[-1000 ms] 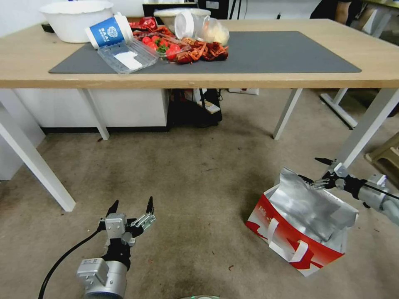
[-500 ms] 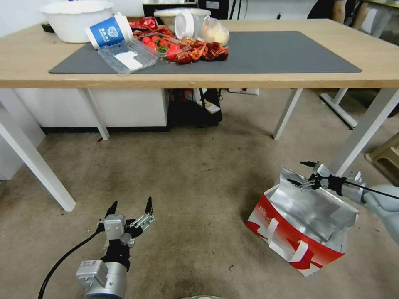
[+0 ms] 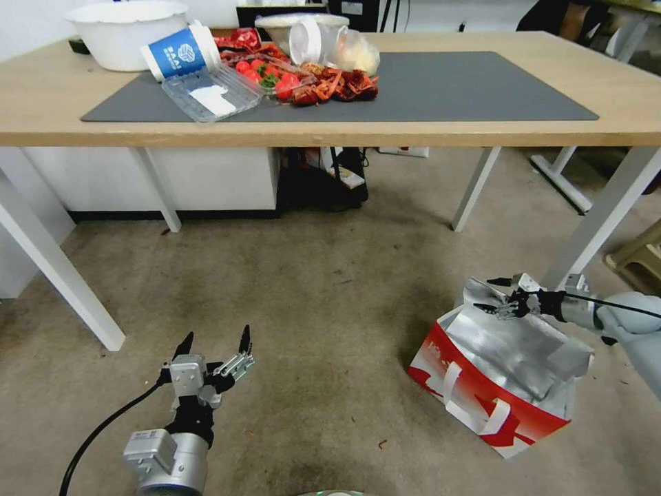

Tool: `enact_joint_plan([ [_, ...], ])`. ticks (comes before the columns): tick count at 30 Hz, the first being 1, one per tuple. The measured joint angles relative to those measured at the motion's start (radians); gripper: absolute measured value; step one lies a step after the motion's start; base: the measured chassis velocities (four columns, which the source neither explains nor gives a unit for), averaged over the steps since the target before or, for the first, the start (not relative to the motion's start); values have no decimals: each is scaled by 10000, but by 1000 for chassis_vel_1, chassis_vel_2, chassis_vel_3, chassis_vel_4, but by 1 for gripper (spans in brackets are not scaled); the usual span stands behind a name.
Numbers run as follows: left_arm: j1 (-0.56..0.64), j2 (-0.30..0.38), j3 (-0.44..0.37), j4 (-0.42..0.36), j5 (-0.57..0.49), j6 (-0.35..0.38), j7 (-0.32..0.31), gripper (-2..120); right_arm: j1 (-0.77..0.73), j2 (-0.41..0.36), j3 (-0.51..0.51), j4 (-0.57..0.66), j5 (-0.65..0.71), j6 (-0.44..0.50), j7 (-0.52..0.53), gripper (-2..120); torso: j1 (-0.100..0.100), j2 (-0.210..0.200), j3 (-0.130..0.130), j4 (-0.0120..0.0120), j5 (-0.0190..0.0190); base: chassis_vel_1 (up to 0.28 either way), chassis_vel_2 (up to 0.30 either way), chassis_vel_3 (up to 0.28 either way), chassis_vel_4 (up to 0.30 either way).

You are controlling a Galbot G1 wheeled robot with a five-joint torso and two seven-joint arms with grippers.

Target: Pick up the food delivery bag from the floor and place it on the table.

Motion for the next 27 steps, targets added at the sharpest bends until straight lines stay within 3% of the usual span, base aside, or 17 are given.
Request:
enact_joint_plan([
  [2, -38, 2, -9, 58, -11, 1, 0, 100, 88, 67, -45, -136, 19, 35, 3, 50, 0, 0, 0, -1, 0, 0, 0, 0, 0],
  [4, -46, 8, -17, 65, -19, 6, 1, 100, 110, 81, -61, -151, 38, 31, 3, 48, 0, 0, 0, -1, 0, 0, 0, 0, 0],
  [10, -88, 133, -162, 98, -120, 41, -6, 100, 392, 222, -308, -405, 111, -7, -105, 22, 0, 0, 0, 1, 0, 0, 0, 0, 0],
  [17, -114, 145, -183, 176, -68, 2, 10, 100, 413, 335, -335, -434, 31, -87, -256, 0, 0, 1, 0, 0, 0, 0, 0, 0, 0],
  [27, -85, 128, -166, 179, -70, -90, -19, 100, -22, 162, 69, 42, 604, -30, -477, 0, 0, 1, 0, 1, 0, 0, 0, 0, 0],
])
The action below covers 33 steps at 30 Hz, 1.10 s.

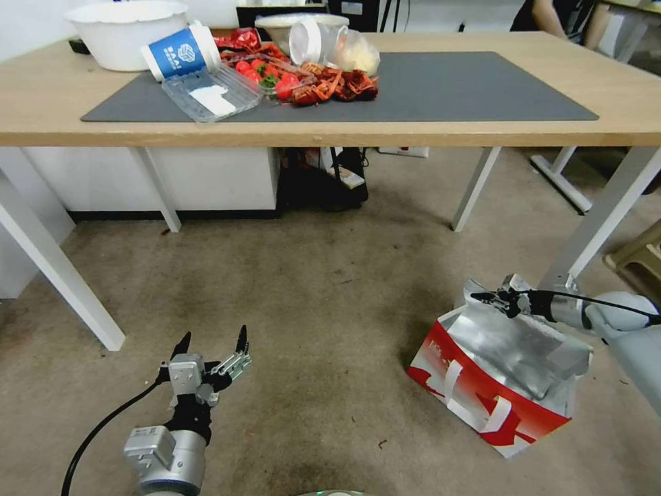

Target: Pick up the food delivery bag from the floor and place it on the table.

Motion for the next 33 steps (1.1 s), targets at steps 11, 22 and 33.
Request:
enact_joint_plan([
  [11, 46, -15, -56, -87, -38, -253, 186, 100, -2697, -861, 1973, 2982, 1781, -79, -1105, 0, 0, 1, -1, -3, 0, 0, 0, 0, 0],
  [22, 76, 50, -149, -290, -121, -296, 296, 100, -4096, -1629, 3036, 5336, 4226, -1247, -2141, 0, 0, 1, -1, 0, -1, 0, 0, 0, 0],
  [33, 177, 35, -215, -498, -264, -279, 324, 100, -4588, -1955, 3307, 6548, 7032, -2974, -2746, 0, -1, 1, 0, -1, -1, 0, 0, 0, 0],
])
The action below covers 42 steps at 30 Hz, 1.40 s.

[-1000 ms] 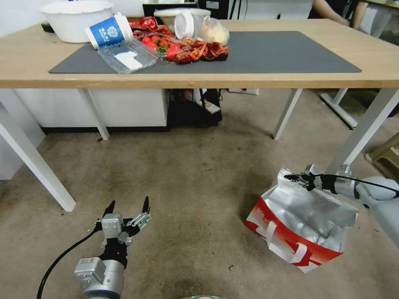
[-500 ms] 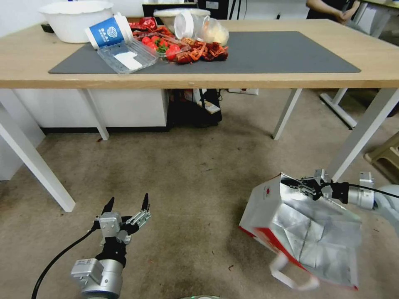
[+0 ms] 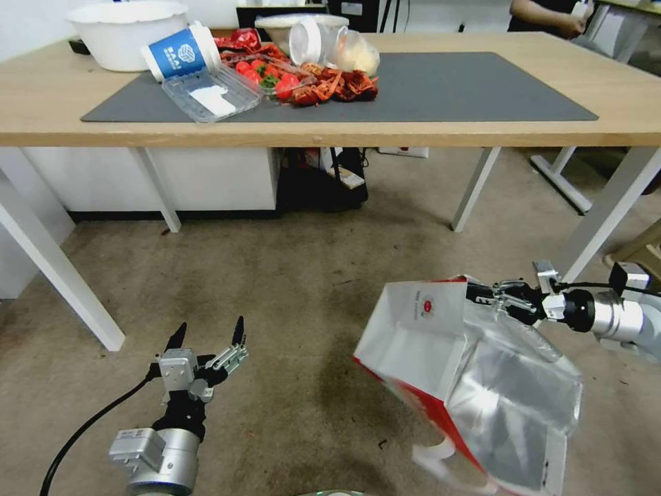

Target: Pick up the food delivery bag from the floor and place it on the table.

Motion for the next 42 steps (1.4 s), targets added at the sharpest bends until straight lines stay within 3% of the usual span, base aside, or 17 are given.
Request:
enact_joint_plan([
  [19, 136, -26, -46, -333, -150, -16, -4, 100, -835, 333, 658, 1006, 1905, -866, -1391, 0, 0, 0, 0, 0, 0, 0, 0, 0, 0],
  [42, 109, 105, -40, -359, -142, -22, -58, 100, -1479, 452, 1256, 1283, 2039, -992, -1722, 0, 0, 0, 0, 0, 1, 0, 0, 0, 0],
])
